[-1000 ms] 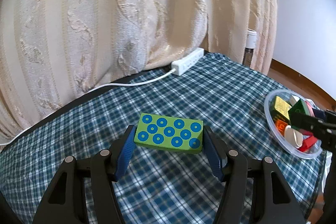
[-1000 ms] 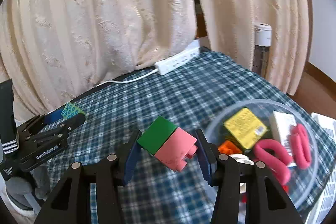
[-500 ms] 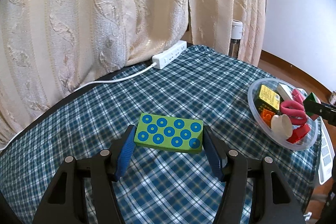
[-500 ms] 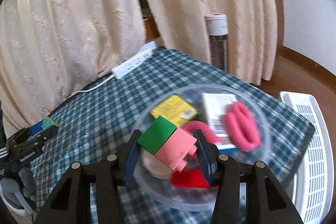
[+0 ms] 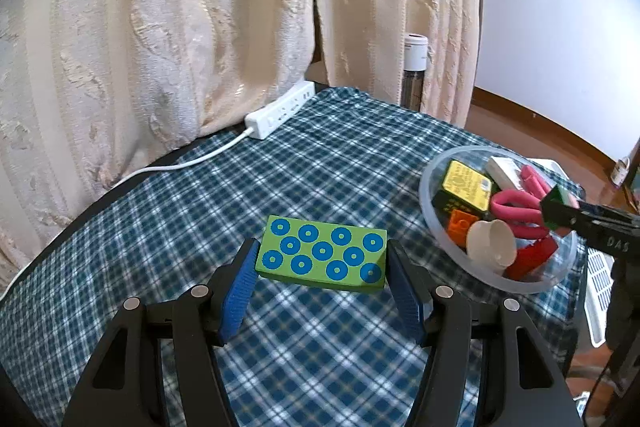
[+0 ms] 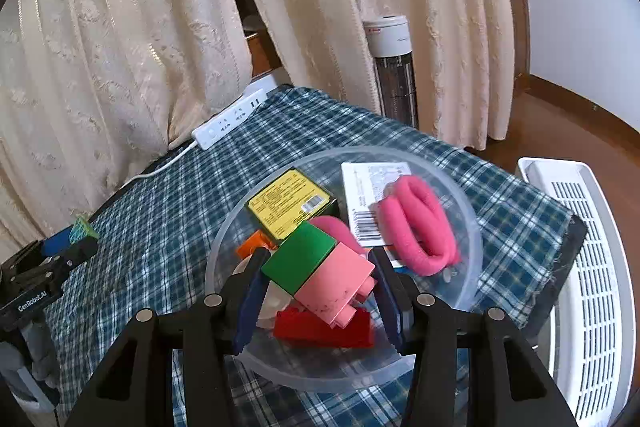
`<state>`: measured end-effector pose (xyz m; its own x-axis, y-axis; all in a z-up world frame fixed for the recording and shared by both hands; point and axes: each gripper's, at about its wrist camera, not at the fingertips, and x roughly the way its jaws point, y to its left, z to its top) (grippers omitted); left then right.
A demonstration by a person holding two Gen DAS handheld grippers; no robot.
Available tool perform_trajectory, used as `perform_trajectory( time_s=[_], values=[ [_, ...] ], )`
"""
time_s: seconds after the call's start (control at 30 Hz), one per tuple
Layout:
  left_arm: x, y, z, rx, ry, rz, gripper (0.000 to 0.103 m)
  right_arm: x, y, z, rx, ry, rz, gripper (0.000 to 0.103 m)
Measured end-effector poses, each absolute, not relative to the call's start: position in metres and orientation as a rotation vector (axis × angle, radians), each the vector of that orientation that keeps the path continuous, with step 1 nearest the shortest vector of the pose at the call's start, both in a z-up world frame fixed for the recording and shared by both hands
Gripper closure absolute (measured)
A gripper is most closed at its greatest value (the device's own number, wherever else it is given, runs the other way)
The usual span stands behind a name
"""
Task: Organize objects
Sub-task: 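Lift and carry both bricks with both tools over the clear bowl, then lower the green-pink brick into the bowl and open the right tool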
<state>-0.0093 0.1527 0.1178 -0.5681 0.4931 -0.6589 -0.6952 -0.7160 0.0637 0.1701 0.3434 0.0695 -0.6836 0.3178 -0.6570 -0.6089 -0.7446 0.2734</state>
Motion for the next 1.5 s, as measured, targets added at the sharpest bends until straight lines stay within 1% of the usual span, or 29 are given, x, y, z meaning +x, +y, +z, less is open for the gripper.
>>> perform_trajectory(
  time_s=[0.3, 0.5, 0.73, 0.8, 0.87, 1.0, 1.5],
  values=[
    [0.001, 0.178, 0.117, -0.823, 0.426, 2.23, 0.039, 0.167, 0.349, 0.058, -0.833, 0.651, 2.413, 0.05],
    [0.005, 0.195, 0.116, -0.834, 0.433, 2.208, 0.039, 0.164, 0.348, 0.052, -0.858, 0.576, 2.417, 0.05],
    [0.012, 0.219, 0.115, -0.837, 0.441, 2.17, 0.039, 0.168, 0.357, 0.047, -0.868, 0.604, 2.44, 0.049],
    [0.015, 0.225, 0.114, -0.837, 0.443, 2.157, 0.039, 0.169, 0.358, 0.048, -0.867, 0.61, 2.446, 0.048],
    [0.018, 0.232, 0.113, -0.84, 0.448, 2.143, 0.039, 0.172, 0.358, 0.05, -0.856, 0.62, 2.456, 0.042],
    [0.024, 0.246, 0.108, -0.849, 0.461, 2.116, 0.039, 0.179, 0.358, 0.056, -0.825, 0.632, 2.477, 0.037],
    [0.036, 0.284, 0.091, -0.878, 0.489, 2.036, 0.039, 0.202, 0.368, 0.067, -0.736, 0.629, 2.493, 0.037]
  ],
)
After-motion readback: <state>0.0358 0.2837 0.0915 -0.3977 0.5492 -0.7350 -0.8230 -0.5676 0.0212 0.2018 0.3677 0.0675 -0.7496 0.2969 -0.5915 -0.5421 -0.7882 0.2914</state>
